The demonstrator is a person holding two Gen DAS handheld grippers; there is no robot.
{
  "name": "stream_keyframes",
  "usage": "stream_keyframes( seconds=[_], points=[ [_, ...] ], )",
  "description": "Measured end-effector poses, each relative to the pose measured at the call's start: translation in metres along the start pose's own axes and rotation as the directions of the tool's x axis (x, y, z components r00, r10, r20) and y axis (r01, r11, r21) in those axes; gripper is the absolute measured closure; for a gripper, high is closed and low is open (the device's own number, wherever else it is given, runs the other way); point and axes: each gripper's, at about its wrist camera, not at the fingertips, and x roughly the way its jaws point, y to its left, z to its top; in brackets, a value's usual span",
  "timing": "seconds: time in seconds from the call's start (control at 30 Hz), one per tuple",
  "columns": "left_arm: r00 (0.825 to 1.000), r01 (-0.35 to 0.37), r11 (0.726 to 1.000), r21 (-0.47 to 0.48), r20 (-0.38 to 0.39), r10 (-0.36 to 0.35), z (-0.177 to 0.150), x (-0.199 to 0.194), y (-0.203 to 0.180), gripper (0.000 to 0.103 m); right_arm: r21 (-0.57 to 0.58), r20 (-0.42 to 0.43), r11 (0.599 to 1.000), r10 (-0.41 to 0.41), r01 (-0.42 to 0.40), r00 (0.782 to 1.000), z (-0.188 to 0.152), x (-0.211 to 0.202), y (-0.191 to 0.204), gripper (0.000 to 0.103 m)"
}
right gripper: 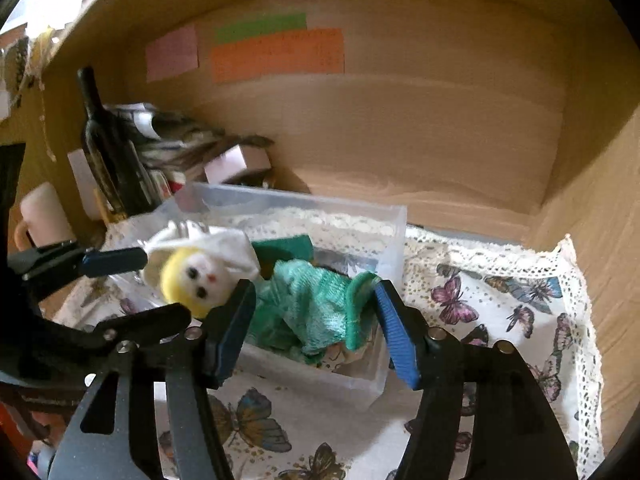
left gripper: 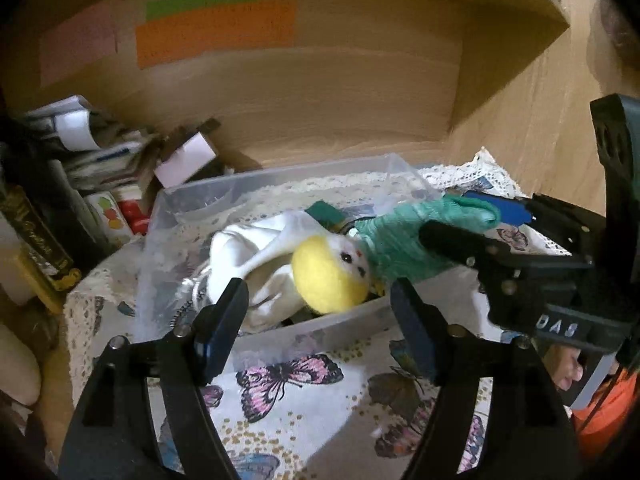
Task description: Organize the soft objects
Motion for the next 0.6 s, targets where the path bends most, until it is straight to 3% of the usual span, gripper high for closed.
stream_keyframes(
  seconds=[0.23,0.33,0.4,0.5,0.6],
  points=[
    [0.989,-0.037,0.999,-0.006,0.144,0.038,-0.001,-0.057,0.0,0.019,0.006,0.138,1.0,0.011,-0.012,0.99,0.008,-0.053,0.005,0.032],
    [0.971,-0.07,0.997,-0.013,0.23,0.071,-0.003,-0.086,0.0,0.005,0.014,0.205,1.0,0.017,-0.021,0.979,0.008,-0.08,0.008,0.019],
    [0.952,-0.088,0.996,-0.027,0.29,0.092,-0.004,-0.104,-0.002,0.001,0.014,0.244,1.0,0.014,-0.018,0.97,0.007,-0.096,0.01,0.014],
    [0.931,-0.101,0.994,-0.042,0.348,0.109,-0.005,-0.126,-0.002,0.0,0.007,0.293,1.0,0.012,-0.015,0.956,0.005,-0.115,0.016,0.002],
    [0.919,-0.104,0.993,-0.049,0.378,0.115,-0.009,-0.14,-0.006,0.0,-0.003,0.334,1.0,0.001,0.0,0.942,0.001,-0.132,0.023,0.0]
  ],
)
